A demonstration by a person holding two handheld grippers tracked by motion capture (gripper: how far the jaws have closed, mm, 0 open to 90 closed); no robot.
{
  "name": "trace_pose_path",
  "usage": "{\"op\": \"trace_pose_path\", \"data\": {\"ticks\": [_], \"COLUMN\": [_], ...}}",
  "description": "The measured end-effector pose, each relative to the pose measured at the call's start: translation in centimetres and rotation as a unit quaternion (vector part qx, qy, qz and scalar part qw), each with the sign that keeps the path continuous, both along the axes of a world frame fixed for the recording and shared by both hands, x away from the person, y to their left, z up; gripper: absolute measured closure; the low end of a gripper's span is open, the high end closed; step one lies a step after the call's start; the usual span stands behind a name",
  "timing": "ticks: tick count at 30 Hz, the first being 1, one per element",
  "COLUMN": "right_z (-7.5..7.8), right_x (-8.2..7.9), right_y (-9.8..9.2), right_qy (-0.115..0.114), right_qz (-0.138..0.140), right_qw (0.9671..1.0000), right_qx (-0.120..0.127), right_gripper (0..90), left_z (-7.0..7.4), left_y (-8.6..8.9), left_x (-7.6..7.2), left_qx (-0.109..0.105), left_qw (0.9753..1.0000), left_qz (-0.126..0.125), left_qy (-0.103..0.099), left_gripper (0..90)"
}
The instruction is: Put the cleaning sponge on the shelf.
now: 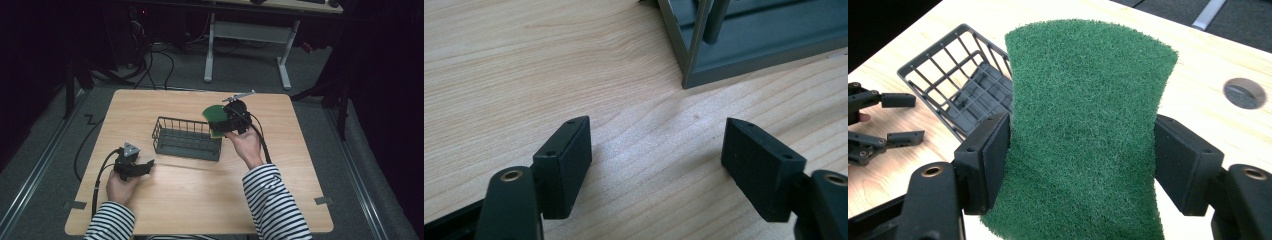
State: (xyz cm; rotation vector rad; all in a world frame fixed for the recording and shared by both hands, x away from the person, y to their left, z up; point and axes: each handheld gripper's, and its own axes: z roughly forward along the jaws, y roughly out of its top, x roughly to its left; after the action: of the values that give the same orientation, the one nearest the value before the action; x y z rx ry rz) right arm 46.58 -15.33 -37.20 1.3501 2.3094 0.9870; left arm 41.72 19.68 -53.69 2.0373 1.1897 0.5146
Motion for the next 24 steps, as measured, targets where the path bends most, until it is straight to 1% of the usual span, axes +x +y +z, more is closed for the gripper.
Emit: {"op": "trace_pose_path", "data": {"ticks": [4,6,7,9,10,11,13,14,16,20,21,24], "right_z": [-0.7,-1.1,-1.1,-1.7,-1.7,-2.1,-2.3,-2.7,-2.9,-3.6,-3.6,-4.0], "right_x": [0.8,1.2,1.2,1.6,1.6,1.9,2.0,2.3,2.5,2.9,2.9,3.0], "right_y": [1.1,1.9,1.9,2.7,2.7,3.1,3.3,3.6,3.8,4.3,4.4,4.4], "right_qy": [0.008,0.014,0.014,0.019,0.019,0.023,0.025,0.031,0.034,0.038,0.043,0.044], "right_qz": [-0.002,-0.002,-0.002,-0.002,-0.002,-0.002,-0.003,-0.005,-0.006,-0.007,-0.011,-0.013], "right_qw": [0.9999,0.9999,0.9999,0.9998,0.9998,0.9997,0.9997,0.9995,0.9994,0.9993,0.9990,0.9989], "right_qx": [0.005,-0.001,-0.001,-0.004,-0.004,-0.007,-0.006,-0.002,-0.002,-0.005,-0.005,-0.010], "right_gripper": [29.1,29.1,29.1,29.0,29.0,29.0,29.0,29.0,29.0,28.8,28.8,28.7], "left_z": [0.0,0.0,0.0,0.0,0.0,0.0,0.0,0.0,0.0,0.0,0.0,0.0], "left_y": [0.0,0.0,0.0,0.0,0.0,0.0,0.0,0.0,0.0,0.0,0.0,0.0], "left_x": [0.0,0.0,0.0,0.0,0.0,0.0,0.0,0.0,0.0,0.0,0.0,0.0], "left_qx": [0.001,0.000,0.000,0.000,0.001,0.000,0.000,0.001,0.001,0.001,0.001,0.001], "left_qw": [1.0000,1.0000,1.0000,1.0000,1.0000,1.0000,1.0000,1.0000,1.0000,1.0000,1.0000,1.0000], "left_qz": [-0.001,0.000,0.000,0.000,-0.001,0.000,-0.001,-0.001,-0.001,-0.001,-0.001,-0.001], "left_qy": [0.001,0.000,0.000,0.000,0.001,0.001,0.001,0.002,0.001,0.001,0.001,0.001], "left_gripper": [28.8,28.8,28.8,28.8,28.8,28.8,28.8,28.8,28.8,28.8,28.8,28.8]}}
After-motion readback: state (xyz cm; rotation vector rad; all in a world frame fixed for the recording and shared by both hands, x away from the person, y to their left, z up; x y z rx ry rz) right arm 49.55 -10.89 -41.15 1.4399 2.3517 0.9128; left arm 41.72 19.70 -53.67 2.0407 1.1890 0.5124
